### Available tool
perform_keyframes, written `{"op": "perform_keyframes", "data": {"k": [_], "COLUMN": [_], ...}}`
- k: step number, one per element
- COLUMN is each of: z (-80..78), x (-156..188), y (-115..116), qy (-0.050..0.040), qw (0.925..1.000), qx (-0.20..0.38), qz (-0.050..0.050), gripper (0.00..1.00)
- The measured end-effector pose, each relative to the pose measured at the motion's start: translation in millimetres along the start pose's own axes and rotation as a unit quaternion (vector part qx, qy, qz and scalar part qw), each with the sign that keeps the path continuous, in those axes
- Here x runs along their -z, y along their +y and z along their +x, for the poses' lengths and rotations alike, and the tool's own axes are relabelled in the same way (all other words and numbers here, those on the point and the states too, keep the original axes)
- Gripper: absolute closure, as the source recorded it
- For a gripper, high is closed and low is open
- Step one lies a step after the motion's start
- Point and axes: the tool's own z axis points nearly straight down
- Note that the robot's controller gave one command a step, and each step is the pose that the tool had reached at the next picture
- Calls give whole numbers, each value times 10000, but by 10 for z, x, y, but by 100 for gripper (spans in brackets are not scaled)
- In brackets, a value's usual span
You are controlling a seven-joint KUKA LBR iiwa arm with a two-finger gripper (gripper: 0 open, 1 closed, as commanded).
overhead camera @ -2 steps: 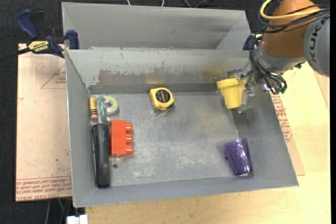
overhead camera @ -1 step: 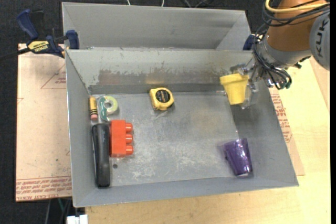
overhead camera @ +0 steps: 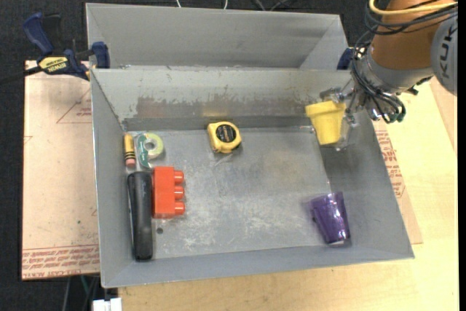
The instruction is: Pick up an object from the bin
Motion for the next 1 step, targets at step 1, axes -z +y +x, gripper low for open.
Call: {"op": "perform_keyframes", "data": {"k": [1], "z": [-9], "x": [145], "y": [1], "qy": [-12], "qw": [10000], "qx": [1], "qz": [4], "gripper": [100]}}
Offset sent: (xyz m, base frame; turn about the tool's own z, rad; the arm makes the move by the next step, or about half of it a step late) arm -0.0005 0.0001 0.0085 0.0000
